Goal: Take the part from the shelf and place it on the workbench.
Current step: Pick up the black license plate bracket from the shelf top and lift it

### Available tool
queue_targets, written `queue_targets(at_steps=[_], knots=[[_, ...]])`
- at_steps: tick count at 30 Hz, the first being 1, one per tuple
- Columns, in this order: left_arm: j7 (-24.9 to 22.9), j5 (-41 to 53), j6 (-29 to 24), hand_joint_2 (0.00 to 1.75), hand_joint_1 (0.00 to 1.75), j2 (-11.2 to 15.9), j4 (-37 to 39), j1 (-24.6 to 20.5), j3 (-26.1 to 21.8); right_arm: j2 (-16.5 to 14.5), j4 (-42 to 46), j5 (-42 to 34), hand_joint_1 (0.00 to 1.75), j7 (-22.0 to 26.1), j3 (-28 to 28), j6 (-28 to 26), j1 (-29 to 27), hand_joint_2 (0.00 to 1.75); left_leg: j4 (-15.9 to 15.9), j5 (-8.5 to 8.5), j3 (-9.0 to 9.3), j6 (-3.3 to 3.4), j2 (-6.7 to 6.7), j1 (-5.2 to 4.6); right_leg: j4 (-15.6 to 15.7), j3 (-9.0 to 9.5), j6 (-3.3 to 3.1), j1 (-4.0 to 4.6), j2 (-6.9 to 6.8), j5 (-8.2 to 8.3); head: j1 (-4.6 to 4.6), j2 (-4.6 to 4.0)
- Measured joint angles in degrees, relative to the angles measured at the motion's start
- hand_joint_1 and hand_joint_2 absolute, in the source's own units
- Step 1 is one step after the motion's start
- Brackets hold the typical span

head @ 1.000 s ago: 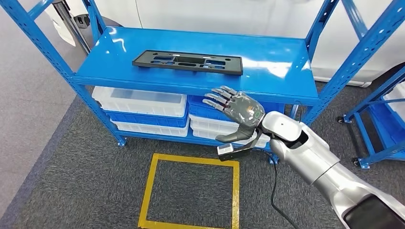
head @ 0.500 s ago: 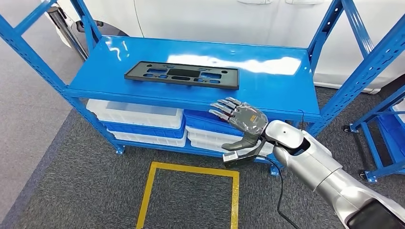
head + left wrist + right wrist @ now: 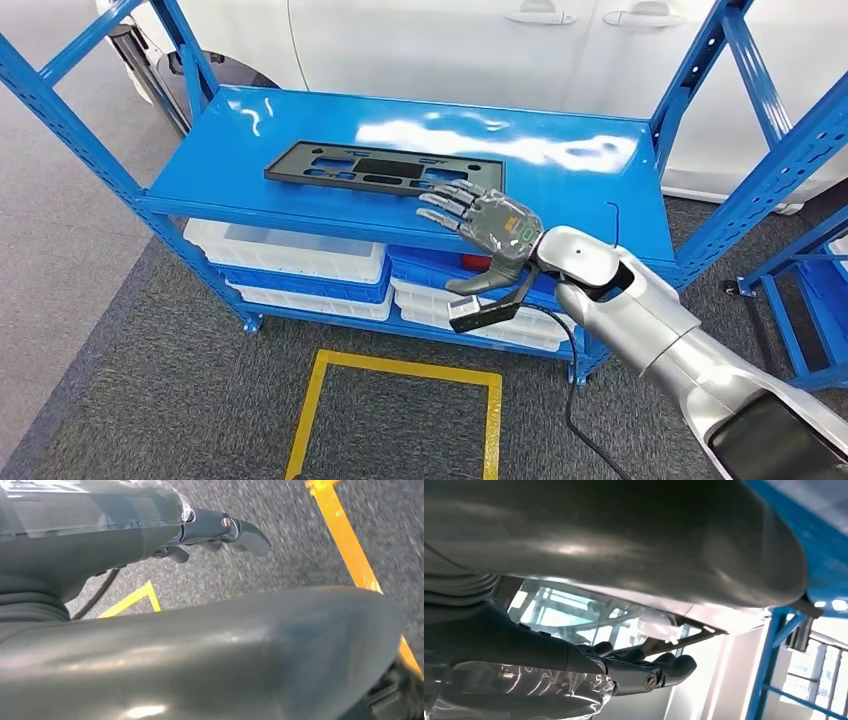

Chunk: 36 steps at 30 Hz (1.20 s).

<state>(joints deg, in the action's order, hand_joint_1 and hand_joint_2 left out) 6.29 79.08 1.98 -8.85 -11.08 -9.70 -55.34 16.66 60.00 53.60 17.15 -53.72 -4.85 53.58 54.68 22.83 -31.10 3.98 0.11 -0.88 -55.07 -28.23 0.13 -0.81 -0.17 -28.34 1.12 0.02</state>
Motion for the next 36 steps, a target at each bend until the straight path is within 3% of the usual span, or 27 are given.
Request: queue_targets(at_steps=[2,4,5,6,7,9,10,11,14,16,18,20,21,22,24,26,28,31,33,35,36], knots=[[0.1,0.0,-0.1,0.0,0.0,-0.1,0.0,-0.3,0.0,-0.1,0.1,0.0,0.0,0.0,0.1,0.0,1.3,0.0,-3.4,0.81,2.38,-0.61,-0.14,0.65,-3.7,-2.05,0.21,0.11,0.14,-1.72,-0.05,0.0],[0.2,0.0,0.0,0.0,0.0,-0.2,0.0,-0.2,0.0,-0.2,-0.1,-0.1,0.0,0.0,-0.2,0.1,1.4,0.0,-4.1,1.3,3.35,-1.22,-0.36,0.85,-11.0,-6.12,0.51,0.0,0.27,-4.01,-0.08,-0.01],[0.2,0.0,0.0,0.0,0.0,-0.3,0.0,-0.1,0.0,-0.2,-0.3,0.0,0.0,0.0,-0.4,0.1,1.0,0.0,-4.0,1.68,3.83,-1.47,-0.45,1.01,-13.8,-8.14,0.81,-0.14,0.29,-4.31,-0.08,-0.01],[0.2,0.0,0.0,0.0,0.0,-0.4,0.0,0.1,0.0,-0.2,-0.5,0.0,0.0,0.0,-0.7,0.1,0.8,0.0,-3.9,2.12,4.32,-1.74,-0.55,1.18,-15.0,-9.59,1.2,-0.36,0.3,-3.47,-0.09,-0.01],[0.1,0.0,0.0,0.0,0.0,-0.4,0.0,0.3,0.0,-0.2,-0.7,0.0,0.0,0.0,-0.9,0.1,0.7,0.0,-3.7,2.64,4.81,-2.05,-0.65,1.37,-14.0,-10.25,1.66,-0.67,0.27,-1.29,-0.09,-0.01],[0.1,0.0,0.1,0.0,0.0,-0.5,0.0,0.5,0.0,-0.2,-0.9,0.1,0.0,0.0,-1.1,0.0,1.0,0.0,-2.9,3.93,5.61,-2.81,-0.77,1.83,-7.5,-9.72,2.64,-1.27,0.18,4.91,-0.09,-0.02],[0.1,0.0,0.1,0.0,0.0,-0.5,0.0,0.5,0.1,-0.2,-1.0,0.2,0.0,0.0,-1.2,0.0,1.2,0.0,-2.3,4.59,5.7,-3.28,-0.77,2.01,-4.6,-9.35,2.84,-1.25,0.16,6.71,-0.1,-0.02],[0.1,0.0,0.1,0.0,0.0,-0.6,0.0,0.4,0.1,-0.2,-1.1,0.3,0.0,0.0,-1.3,-0.1,1.3,0.0,-1.6,5.18,5.42,-3.79,-0.75,2.09,-2.8,-9.1,2.46,-1.11,0.16,7.37,-0.09,-0.01],[0.1,0.2,0.2,0.0,0.0,-0.6,0.0,0.2,0.2,-0.4,-0.9,1.2,0.0,-0.5,-1.8,-0.1,1.5,0.0,0.1,6.69,4.57,-5.05,-0.58,2.09,-3.0,-9.3,0.32,-0.62,0.16,5.61,-0.07,-0.01],[0.1,0.3,0.3,0.0,0.0,-0.6,0.0,-0.2,0.3,-0.4,-0.5,1.8,0.0,-1.1,-1.9,0.0,2.2,0.0,2.2,7.85,3.96,-5.66,-0.44,2.18,-3.2,-8.89,-0.46,-0.84,0.27,4.97,-0.06,-0.01],[0.0,0.4,0.3,0.0,0.0,-0.6,0.0,-0.6,0.5,-0.4,-0.1,2.2,0.0,-1.5,-2.0,0.2,2.9,0.0,8.6,10.14,0.87,-6.16,-0.37,2.28,-2.9,-7.93,-0.87,-0.99,0.35,4.53,-0.06,-0.02],[-0.2,0.6,0.3,0.0,0.0,-0.6,0.0,-0.8,0.7,-0.5,0.0,2.5,0.0,-1.7,-2.4,0.4,3.0,0.0,16.3,12.22,-3.82,-6.4,-0.37,2.33,-2.8,-7.06,-1.04,-0.83,0.32,3.98,-0.06,-0.02],[-0.3,0.7,0.3,0.0,0.0,-0.6,0.0,-0.7,0.8,-0.7,0.0,2.5,0.0,-1.8,-2.7,0.6,3.1,0.0,18.2,11.96,-5.61,-6.28,-0.37,2.32,-2.7,-6.7,-1.1,-0.7,0.35,3.72,-0.06,-0.02],[-0.4,0.7,0.3,0.0,0.0,-0.6,0.0,-0.6,0.9,-0.9,0.0,2.5,0.0,-1.9,-2.9,0.8,3.3,0.0,17.9,10.48,-6.57,-5.97,-0.37,2.25,-2.7,-6.35,-1.13,-0.58,0.42,3.48,-0.06,-0.02],[-0.5,0.6,0.3,0.0,0.0,-0.6,0.0,-0.4,1.0,-1.7,0.0,2.3,0.0,-1.8,-3.4,1.3,4.5,0.0,11.7,4.62,-6.0,-4.79,-0.35,1.86,-2.7,-5.72,-1.07,-0.41,0.65,3.12,-0.05,-0.02],[-0.5,0.6,0.3,0.0,0.0,-0.5,0.0,-0.5,1.1,-2.5,0.0,1.7,0.0,-1.7,-3.9,2.0,5.7,0.0,5.5,0.65,-4.71,-3.53,-0.27,1.19,-2.5,-5.3,-0.72,-0.38,0.77,2.97,-0.07,-0.02],[-0.6,0.4,0.2,0.0,0.0,-0.4,0.0,-0.6,1.1,-2.9,0.1,1.2,0.0,-1.6,-4.5,2.3,6.3,0.0,3.1,0.6,-3.87,-2.93,-0.24,0.75,-2.3,-5.19,-0.03,-0.38,0.7,2.86,-0.06,-0.02],[-0.8,0.1,0.0,0.0,0.0,-0.4,0.0,-0.6,1.1,-3.5,0.4,0.6,0.0,-1.2,-5.0,2.2,7.5,0.0,1.5,0.66,-2.8,-2.61,-0.23,1.07,-3.2,-5.31,0.92,-0.22,0.43,1.85,-0.05,-0.02],[-1.0,0.0,-0.2,0.0,0.0,-0.5,0.0,-0.7,1.1,-3.9,0.6,0.3,0.0,-0.9,-5.4,2.2,8.3,0.0,1.0,0.58,-2.31,-2.26,-0.21,1.27,-8.5,-7.68,1.15,-0.21,0.38,-1.0,-0.05,-0.02],[-1.1,0.0,-0.2,0.0,0.0,-0.5,0.0,-0.8,1.1,-4.3,0.8,0.3,0.0,-0.9,-6.0,2.3,8.5,0.0,1.0,0.75,-2.1,-1.94,-0.26,1.14,-16.3,-11.72,1.32,-0.16,0.39,-3.99,-0.05,-0.02],[-1.2,-0.1,-0.2,0.0,0.0,-0.5,0.0,-0.8,1.1,-4.6,0.9,0.2,0.0,-0.9,-6.4,2.4,8.5,0.0,1.2,0.9,-1.99,-1.85,-0.33,1.05,-18.6,-13.14,1.36,-0.14,0.38,-4.18,-0.05,-0.02]])
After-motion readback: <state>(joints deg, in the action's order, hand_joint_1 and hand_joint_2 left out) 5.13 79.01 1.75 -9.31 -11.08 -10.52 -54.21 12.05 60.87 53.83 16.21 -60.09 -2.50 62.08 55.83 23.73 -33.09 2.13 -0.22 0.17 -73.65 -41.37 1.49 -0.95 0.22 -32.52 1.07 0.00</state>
